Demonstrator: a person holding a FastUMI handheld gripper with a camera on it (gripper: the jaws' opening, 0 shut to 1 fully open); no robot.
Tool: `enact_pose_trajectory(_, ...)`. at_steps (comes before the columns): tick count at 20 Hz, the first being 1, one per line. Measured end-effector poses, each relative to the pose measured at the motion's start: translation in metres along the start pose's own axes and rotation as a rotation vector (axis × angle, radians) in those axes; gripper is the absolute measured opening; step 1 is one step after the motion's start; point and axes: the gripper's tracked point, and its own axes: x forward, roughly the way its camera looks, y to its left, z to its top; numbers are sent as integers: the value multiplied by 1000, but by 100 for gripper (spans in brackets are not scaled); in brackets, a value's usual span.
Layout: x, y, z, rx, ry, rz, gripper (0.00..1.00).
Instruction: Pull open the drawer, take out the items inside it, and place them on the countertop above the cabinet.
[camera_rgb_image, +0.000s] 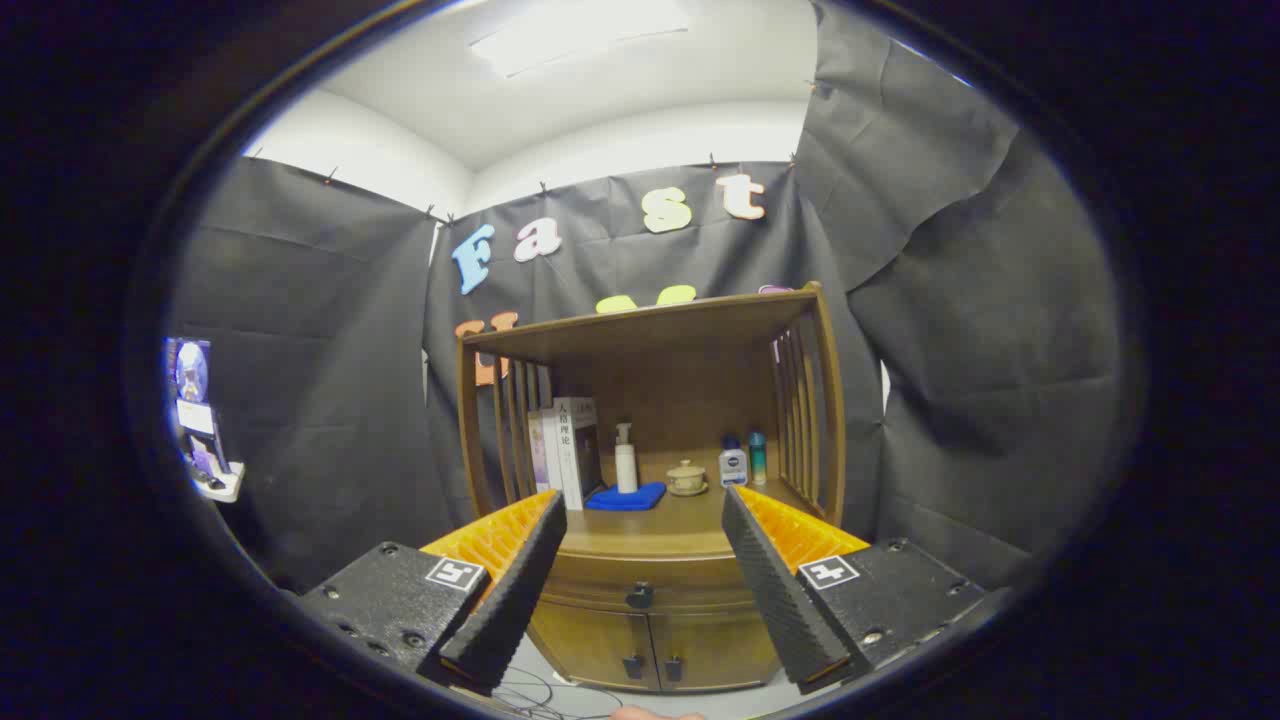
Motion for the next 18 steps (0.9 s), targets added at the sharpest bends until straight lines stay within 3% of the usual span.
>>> enact_pose_trajectory(11,14,17,-16,-10,1,-4,99)
enact_pose_trajectory(18,44,27,-60,-1,55,-27,99)
